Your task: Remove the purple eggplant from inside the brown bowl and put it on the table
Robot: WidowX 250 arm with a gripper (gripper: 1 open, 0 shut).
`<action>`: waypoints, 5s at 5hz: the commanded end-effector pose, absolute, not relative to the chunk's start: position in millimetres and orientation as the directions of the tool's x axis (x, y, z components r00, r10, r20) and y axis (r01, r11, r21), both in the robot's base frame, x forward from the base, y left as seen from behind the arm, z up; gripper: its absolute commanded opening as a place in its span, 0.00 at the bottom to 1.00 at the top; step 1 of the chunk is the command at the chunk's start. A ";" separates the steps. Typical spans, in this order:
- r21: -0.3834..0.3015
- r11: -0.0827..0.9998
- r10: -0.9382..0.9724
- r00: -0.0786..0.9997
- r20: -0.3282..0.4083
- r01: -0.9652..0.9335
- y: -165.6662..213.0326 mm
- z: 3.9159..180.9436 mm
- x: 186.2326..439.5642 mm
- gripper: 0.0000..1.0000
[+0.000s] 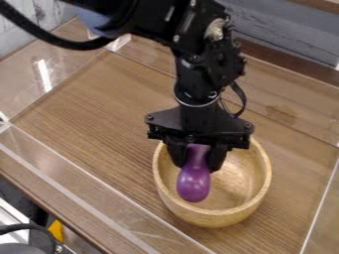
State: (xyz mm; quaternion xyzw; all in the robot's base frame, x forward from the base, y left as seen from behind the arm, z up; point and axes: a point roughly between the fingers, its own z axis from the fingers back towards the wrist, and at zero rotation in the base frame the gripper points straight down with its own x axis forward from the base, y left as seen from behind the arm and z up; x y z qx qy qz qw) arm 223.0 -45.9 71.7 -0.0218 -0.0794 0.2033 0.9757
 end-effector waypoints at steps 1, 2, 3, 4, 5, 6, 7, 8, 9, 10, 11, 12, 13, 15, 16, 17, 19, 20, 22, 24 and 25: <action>-0.106 0.912 0.410 0.892 0.190 -0.396 -42.8 87.8 229.8 0.00; -0.108 0.910 0.414 0.889 0.196 -0.400 -37.8 92.1 230.2 0.00; -0.107 0.907 0.420 0.883 0.209 -0.407 -27.4 96.9 231.1 0.00; -0.103 0.906 0.423 0.877 0.229 -0.410 -8.5 99.6 231.3 0.00; -0.097 0.903 0.428 0.869 0.248 -0.418 13.7 99.7 230.0 0.00; -0.088 0.904 0.425 0.864 0.270 -0.417 41.9 97.4 227.9 0.00; -0.082 0.906 0.420 0.858 0.294 -0.415 71.2 95.8 223.8 0.00; -0.081 0.904 0.424 0.850 0.314 -0.421 99.8 95.1 219.2 0.00; -0.072 0.905 0.418 0.844 0.337 -0.419 124.3 92.4 217.1 0.00; -0.054 0.915 0.392 0.848 0.357 -0.401 127.9 87.9 221.2 0.00; -0.034 0.923 0.368 0.854 0.368 -0.383 127.3 83.4 226.3 0.00; -0.017 0.930 0.346 0.860 0.375 -0.367 125.9 79.2 231.5 0.00; -0.002 0.936 0.326 0.865 0.381 -0.352 124.1 75.5 236.0 0.00; 0.019 0.946 0.291 0.873 0.391 -0.324 117.7 70.7 243.0 0.00; 0.029 0.950 0.275 0.878 0.391 -0.311 114.4 70.3 244.0 0.00; 0.040 0.954 0.260 0.884 0.389 -0.298 111.5 69.7 244.7 0.00; 0.059 0.956 0.245 0.894 0.374 -0.287 109.0 63.2 240.9 0.00; 0.072 0.956 0.242 0.901 0.361 -0.285 108.6 56.9 236.4 0.00; 0.095 0.955 0.237 0.914 0.331 -0.282 106.7 46.4 228.3 0.00; 0.112 0.953 0.238 0.923 0.301 -0.282 104.4 42.2 223.5 1.00; 0.118 0.953 0.237 0.929 0.283 -0.279 102.1 41.7 221.5 1.00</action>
